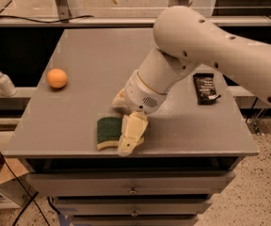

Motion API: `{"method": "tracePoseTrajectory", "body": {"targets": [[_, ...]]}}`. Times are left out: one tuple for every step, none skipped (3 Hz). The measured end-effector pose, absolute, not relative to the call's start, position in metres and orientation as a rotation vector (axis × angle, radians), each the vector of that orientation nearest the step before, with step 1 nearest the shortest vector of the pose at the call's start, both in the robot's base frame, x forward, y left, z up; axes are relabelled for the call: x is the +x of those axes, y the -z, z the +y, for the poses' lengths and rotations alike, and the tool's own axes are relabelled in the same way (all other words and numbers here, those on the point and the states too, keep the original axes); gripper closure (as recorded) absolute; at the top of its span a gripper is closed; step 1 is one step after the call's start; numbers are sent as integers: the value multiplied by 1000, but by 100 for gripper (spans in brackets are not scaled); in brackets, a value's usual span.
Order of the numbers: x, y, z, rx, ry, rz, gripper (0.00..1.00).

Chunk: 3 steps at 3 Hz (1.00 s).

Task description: Pick sponge

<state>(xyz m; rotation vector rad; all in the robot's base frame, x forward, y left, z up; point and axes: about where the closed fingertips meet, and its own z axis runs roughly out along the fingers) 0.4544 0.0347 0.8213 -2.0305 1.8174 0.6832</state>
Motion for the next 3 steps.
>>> {"method": "tracePoseTrajectory", "body": {"targets": [[455,-816,33,-2020,-698,1834,39],[456,-819,31,-2013,-696,1830,62],[466,-847,23,-1991,-658,1777,85]]}}
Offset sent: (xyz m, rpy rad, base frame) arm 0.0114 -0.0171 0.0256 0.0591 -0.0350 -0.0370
